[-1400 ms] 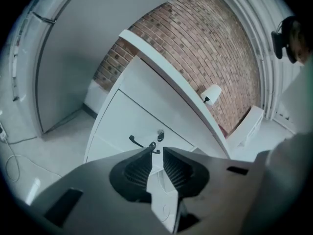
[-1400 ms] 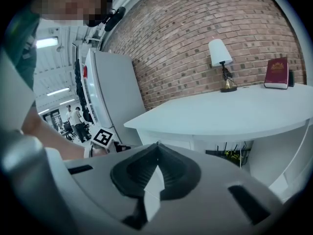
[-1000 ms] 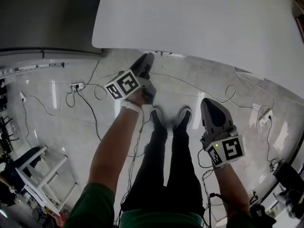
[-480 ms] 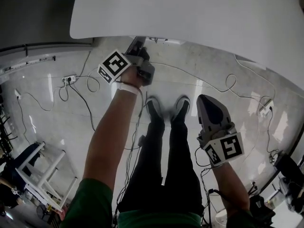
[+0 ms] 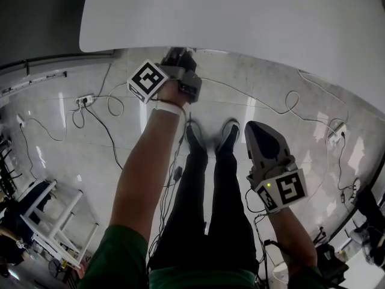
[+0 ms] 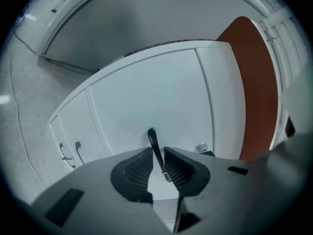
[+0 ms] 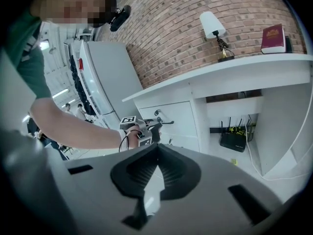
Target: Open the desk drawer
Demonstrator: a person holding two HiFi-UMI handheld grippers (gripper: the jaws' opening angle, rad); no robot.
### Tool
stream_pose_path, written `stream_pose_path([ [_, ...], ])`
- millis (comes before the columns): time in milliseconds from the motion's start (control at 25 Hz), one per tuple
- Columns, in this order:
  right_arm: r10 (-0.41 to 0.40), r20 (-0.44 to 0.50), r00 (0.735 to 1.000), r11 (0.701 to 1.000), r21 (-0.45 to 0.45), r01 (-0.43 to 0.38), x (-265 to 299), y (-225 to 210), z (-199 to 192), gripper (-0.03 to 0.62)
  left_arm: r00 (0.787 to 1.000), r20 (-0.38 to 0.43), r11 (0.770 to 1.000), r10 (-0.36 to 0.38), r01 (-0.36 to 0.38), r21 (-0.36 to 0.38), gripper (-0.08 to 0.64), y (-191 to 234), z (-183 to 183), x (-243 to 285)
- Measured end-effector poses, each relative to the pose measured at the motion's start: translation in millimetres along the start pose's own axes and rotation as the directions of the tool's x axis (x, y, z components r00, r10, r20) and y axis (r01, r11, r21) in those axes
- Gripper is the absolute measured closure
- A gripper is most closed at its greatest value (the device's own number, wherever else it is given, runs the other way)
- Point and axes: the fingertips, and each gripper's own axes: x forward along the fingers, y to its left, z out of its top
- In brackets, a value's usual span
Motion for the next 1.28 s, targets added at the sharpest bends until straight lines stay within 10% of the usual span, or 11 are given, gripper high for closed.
stream_pose_path([
  [1280, 0.032, -0.023, 0.999, 0.999, 0.028, -0.031, 1, 21, -2, 0.592, 0.999, 0.033, 0.996, -0.011, 0.014, -0.090, 0.529, -1, -22, -60],
])
